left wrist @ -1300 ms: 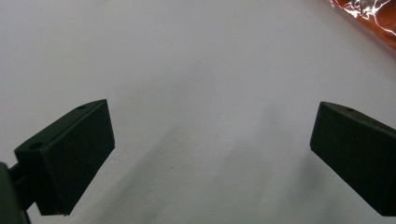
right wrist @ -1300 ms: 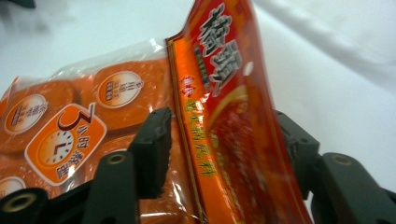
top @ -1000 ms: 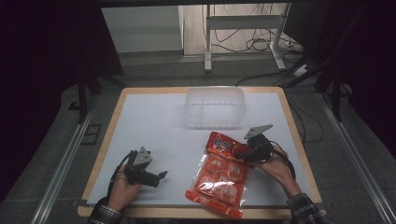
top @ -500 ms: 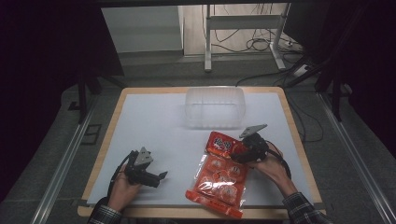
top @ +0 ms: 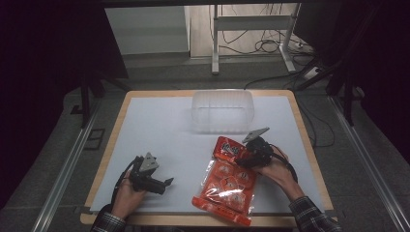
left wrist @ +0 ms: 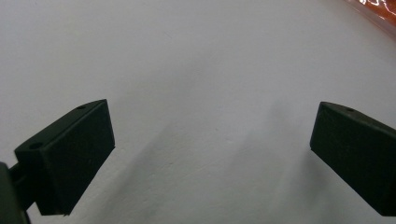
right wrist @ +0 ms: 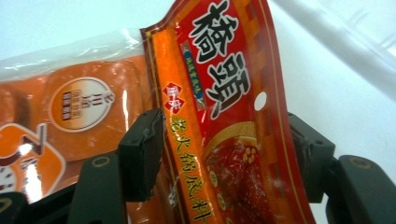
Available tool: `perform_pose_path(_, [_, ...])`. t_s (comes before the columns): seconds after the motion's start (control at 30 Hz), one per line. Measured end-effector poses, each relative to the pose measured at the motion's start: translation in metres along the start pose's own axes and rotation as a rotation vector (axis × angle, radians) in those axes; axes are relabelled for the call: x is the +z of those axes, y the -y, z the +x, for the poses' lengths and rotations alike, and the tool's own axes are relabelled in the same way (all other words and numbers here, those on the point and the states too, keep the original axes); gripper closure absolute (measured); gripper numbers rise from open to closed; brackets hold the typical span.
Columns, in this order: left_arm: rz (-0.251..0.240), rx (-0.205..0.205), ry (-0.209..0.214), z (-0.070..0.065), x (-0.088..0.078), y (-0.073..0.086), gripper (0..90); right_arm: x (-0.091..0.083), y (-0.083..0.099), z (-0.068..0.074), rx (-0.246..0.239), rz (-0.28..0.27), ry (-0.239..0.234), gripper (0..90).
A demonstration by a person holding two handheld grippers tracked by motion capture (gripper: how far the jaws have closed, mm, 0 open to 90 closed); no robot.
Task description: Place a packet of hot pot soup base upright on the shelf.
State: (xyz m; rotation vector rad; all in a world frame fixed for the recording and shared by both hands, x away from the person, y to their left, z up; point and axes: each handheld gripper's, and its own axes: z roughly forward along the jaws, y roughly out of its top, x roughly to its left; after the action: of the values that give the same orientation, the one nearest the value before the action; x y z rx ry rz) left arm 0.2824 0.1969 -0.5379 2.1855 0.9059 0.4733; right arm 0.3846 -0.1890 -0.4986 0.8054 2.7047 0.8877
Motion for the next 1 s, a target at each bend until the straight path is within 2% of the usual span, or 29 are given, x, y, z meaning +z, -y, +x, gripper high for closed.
perform_pose_path(0.13, [0.001,0.000,0.000,0.000,0.000,0.000,0.0,0.002,0.001,0.002,-0.024,0.026,0.050,45.7])
perform_pose_path(0.23, [0.003,0.002,-0.002,0.000,0.000,0.000,0.0,0.002,0.000,0.002,-0.029,0.048,0.074,57.0])
perform_pose_path(0.3, [0.004,0.004,-0.001,-0.001,0.000,0.000,0.0,0.001,0.000,0.000,-0.028,0.042,0.064,70.3])
perform_pose_path(0.33, [0.006,0.005,-0.002,-0.001,0.000,0.000,0.0,0.000,0.000,-0.001,-0.016,0.039,0.044,75.0])
perform_pose_path(0.4, [0.007,0.006,-0.002,-0.001,0.001,0.000,0.0,-0.002,0.000,-0.003,-0.016,0.030,0.021,82.8])
perform_pose_path(0.47, [0.007,0.006,-0.003,-0.001,0.001,0.000,0.0,-0.003,-0.002,-0.002,-0.038,0.031,0.003,87.2])
perform_pose_path(0.67, [0.010,0.008,-0.004,-0.001,0.001,0.000,0.0,-0.011,-0.007,-0.002,-0.024,0.037,-0.020,89.0])
perform_pose_path(0.77, [0.011,0.009,-0.004,-0.001,0.001,0.000,0.0,-0.012,-0.009,-0.001,-0.032,0.040,-0.019,88.9])
perform_pose_path(0.9, [0.012,0.009,-0.005,-0.001,0.001,0.000,0.0,-0.015,-0.009,-0.002,-0.041,0.025,-0.045,89.1])
perform_pose_path(1.0, [0.014,0.009,-0.005,-0.001,0.001,0.000,0.0,-0.018,-0.011,-0.001,-0.022,0.030,-0.056,89.3])
